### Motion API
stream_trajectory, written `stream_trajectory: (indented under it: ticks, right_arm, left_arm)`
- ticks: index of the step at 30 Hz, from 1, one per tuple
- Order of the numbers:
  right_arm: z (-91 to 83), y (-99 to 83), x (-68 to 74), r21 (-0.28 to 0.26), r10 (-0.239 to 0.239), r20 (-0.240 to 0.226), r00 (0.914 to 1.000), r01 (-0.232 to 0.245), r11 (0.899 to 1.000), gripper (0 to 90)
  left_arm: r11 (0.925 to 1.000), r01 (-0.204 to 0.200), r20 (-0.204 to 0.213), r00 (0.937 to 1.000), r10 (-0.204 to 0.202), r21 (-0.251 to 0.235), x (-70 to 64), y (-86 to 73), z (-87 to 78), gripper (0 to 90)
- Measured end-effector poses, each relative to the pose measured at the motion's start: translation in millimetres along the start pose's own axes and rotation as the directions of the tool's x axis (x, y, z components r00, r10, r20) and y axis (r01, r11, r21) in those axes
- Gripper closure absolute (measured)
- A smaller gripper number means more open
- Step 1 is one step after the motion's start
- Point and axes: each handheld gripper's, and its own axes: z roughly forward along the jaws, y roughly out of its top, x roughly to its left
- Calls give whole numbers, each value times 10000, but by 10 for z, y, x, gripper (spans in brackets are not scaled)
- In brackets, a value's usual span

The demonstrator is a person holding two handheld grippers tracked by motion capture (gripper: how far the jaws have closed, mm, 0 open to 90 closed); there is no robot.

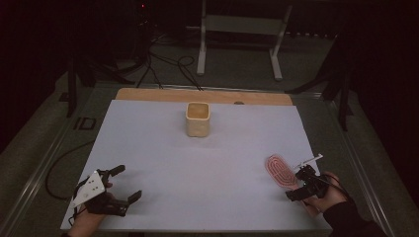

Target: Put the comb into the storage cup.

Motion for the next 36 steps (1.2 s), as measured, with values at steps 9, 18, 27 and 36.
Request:
stream_trajectory:
  ticks: [9, 18, 27, 36]
  right_arm:
    - [26, 19, -3, 207, 420, 315, 9986, -426, 9989, 333]
    - [67, 70, 5, 657, 510, 418, 9978, -537, 9964, 575]
    - [103, 110, 12, 916, 410, 169, 9990, -424, 9949, 664]
    - [112, 121, 38, 1022, 100, 235, 9997, -124, 9947, 695]
  left_arm:
    - [10000, 0, -3, 10000, 0, 2, 1, -1, 1, 0]
    - [10000, 13, -15, 10000, -13, -11, 2, 0, -2, 0]
    - [10000, -7, -6, 10000, 7, 5, 2, -1, -2, 0]
    - [10000, 26, 7, 10000, -26, 30, 2, -6, 0, 0]
